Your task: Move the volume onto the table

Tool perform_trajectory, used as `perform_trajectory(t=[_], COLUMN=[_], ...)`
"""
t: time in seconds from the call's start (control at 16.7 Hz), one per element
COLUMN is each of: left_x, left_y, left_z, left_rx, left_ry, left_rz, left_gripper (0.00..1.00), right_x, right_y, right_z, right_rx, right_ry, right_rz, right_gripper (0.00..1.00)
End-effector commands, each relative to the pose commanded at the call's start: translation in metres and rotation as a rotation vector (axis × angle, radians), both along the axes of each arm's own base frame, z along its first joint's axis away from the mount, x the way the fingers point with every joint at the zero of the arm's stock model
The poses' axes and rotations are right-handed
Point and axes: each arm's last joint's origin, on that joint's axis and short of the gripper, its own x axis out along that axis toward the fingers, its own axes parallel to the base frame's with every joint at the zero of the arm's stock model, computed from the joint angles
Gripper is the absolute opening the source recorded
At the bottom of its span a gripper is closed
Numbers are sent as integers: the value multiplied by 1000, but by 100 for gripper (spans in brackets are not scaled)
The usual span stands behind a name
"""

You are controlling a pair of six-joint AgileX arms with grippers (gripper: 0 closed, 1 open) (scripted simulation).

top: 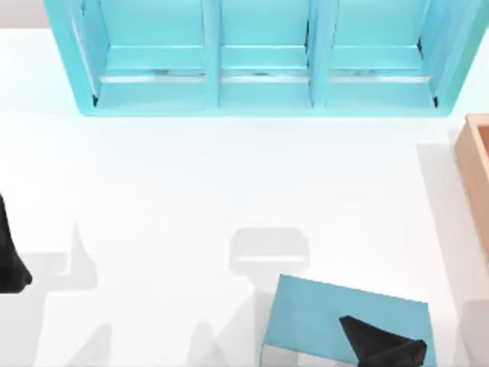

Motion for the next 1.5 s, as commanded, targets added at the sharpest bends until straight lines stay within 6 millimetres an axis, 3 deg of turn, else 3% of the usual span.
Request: perform_trajectory(t=[0.6, 1.14, 1.5], left_x=[0, 0, 0], left_y=[0, 0, 0], left_z=[0, 0, 0], left_rx=[0, 0, 0], left_ry=[0, 0, 0], left_rz=[0, 0, 0], left_gripper=[100, 100, 100], right_x=[-60, -117, -136], right_y=[8, -2, -7], right_z=[-12, 6, 15], right_rx=[-52, -23, 0], right_ry=[120, 8, -65], right_rz=[-30, -44, -17], right_gripper=[100, 100, 100])
